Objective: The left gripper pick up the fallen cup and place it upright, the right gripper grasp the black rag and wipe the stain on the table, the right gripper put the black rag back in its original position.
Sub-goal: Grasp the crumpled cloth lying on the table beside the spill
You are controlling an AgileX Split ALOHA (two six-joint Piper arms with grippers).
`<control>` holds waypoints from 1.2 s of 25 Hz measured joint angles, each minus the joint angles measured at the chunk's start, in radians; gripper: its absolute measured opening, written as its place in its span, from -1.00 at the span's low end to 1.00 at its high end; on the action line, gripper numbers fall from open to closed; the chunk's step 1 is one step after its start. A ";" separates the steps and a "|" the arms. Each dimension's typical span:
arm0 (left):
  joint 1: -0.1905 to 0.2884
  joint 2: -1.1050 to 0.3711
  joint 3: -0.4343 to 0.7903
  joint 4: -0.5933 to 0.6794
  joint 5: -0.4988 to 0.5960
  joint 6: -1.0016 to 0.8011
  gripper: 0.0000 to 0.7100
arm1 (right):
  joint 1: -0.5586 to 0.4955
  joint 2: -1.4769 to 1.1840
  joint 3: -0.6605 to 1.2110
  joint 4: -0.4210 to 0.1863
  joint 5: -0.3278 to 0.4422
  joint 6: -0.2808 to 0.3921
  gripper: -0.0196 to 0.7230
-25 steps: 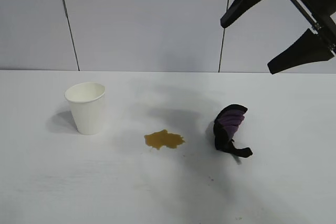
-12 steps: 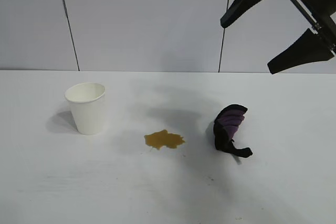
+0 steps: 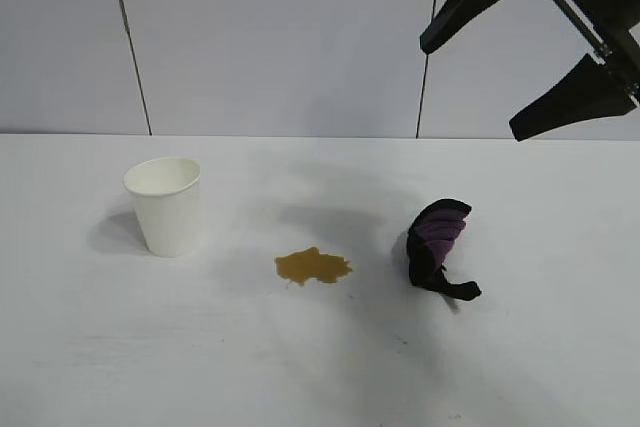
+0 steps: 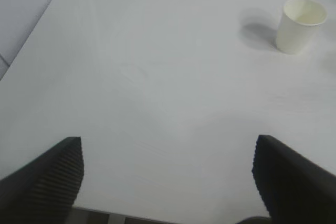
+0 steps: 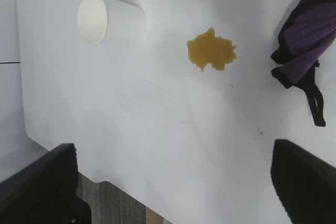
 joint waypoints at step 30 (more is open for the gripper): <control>0.000 -0.004 0.099 -0.038 -0.145 -0.007 0.77 | 0.000 0.022 -0.005 -0.274 -0.047 0.084 0.92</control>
